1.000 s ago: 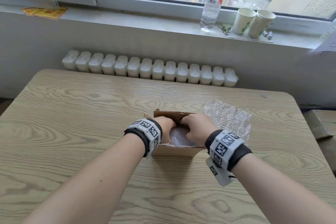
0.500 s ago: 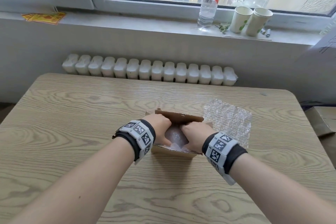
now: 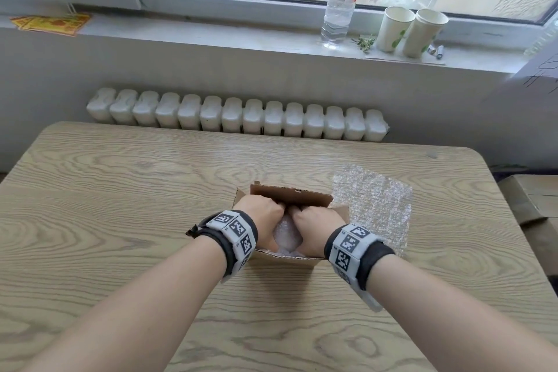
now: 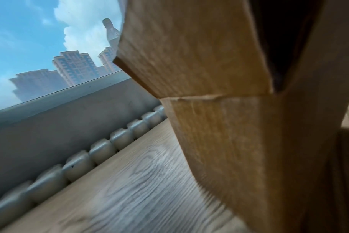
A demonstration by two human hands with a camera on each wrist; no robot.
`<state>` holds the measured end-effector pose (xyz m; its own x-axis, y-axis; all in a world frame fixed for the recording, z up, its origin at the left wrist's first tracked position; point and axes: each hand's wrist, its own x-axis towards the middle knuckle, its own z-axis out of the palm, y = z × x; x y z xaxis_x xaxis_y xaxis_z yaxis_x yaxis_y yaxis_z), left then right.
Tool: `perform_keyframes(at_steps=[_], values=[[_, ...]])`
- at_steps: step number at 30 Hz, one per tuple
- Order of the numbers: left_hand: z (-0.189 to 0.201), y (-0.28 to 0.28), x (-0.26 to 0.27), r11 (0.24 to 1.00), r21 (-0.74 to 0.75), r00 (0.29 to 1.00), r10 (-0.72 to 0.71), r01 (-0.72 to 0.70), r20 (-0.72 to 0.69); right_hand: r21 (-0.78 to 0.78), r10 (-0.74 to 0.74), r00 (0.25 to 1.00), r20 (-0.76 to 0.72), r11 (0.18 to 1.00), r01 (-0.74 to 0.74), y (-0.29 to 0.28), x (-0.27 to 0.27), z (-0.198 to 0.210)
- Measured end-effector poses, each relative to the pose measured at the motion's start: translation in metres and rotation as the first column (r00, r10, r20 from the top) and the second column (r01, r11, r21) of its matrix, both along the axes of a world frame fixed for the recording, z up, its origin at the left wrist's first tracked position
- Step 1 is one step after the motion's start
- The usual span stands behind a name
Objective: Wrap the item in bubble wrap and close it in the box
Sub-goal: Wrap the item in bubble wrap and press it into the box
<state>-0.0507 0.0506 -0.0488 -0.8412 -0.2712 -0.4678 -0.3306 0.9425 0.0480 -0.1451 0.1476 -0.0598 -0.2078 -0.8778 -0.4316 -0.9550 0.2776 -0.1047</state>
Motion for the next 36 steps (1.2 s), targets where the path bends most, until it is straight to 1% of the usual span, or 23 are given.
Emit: perform_keyframes(at_steps=[2, 4, 7, 10, 15, 20, 24, 26, 29, 32, 34, 36], values=[[0.003, -0.004, 0.001, 0.998, 0.058, 1.000, 0.022, -0.022, 0.003, 0.067, -0.025, 0.996, 0.089, 0.998, 0.019, 0.000, -0.005, 0.003], [0.011, -0.009, 0.003, 0.994, 0.107, 0.999, 0.031, -0.030, -0.010, 0.151, -0.059, 0.987, 0.148, 0.988, 0.036, -0.001, -0.011, 0.009], [0.023, -0.014, 0.002, 0.999, 0.053, 1.000, 0.009, -0.011, 0.026, 0.212, -0.112, 0.979, 0.171, 0.974, 0.074, 0.000, -0.014, 0.014], [0.020, -0.011, -0.001, 1.000, 0.017, 0.998, -0.020, 0.019, 0.066, 0.194, -0.073, 0.992, 0.098, 0.980, 0.053, 0.000, -0.007, 0.014], [-0.001, 0.000, -0.007, 0.994, -0.043, 0.991, -0.099, 0.103, 0.090, 0.073, -0.026, 0.999, -0.031, 0.997, 0.028, 0.004, 0.003, 0.005], [-0.012, 0.002, -0.009, 0.971, -0.162, 0.984, -0.177, 0.177, 0.016, 0.016, 0.016, 0.992, -0.128, 1.000, -0.014, 0.001, 0.005, -0.003], [-0.014, 0.005, -0.006, 0.964, -0.195, 0.981, -0.192, 0.182, -0.035, -0.015, 0.023, 0.982, -0.185, 1.000, -0.027, 0.003, 0.008, -0.009], [-0.013, 0.005, -0.005, 0.973, -0.160, 0.983, -0.176, 0.166, -0.051, -0.017, 0.012, 0.986, -0.166, 1.000, -0.015, 0.005, 0.008, -0.008], [-0.009, 0.001, -0.003, 0.995, -0.041, 0.995, -0.094, 0.092, -0.045, 0.023, -0.040, 0.999, -0.035, 0.999, 0.041, 0.005, 0.003, -0.003], [-0.004, -0.003, -0.003, 0.998, 0.023, 0.997, -0.061, 0.060, 0.042, 0.130, -0.098, 0.989, 0.110, 0.988, 0.083, 0.002, -0.002, 0.006], [-0.001, -0.003, -0.005, 0.998, 0.053, 0.995, -0.037, 0.032, 0.091, 0.142, -0.115, 0.984, 0.138, 0.985, 0.095, 0.000, -0.002, 0.011], [0.001, -0.002, -0.006, 0.998, 0.049, 0.994, -0.039, 0.034, 0.100, 0.107, -0.108, 0.988, 0.110, 0.990, 0.096, 0.001, 0.001, 0.009]])
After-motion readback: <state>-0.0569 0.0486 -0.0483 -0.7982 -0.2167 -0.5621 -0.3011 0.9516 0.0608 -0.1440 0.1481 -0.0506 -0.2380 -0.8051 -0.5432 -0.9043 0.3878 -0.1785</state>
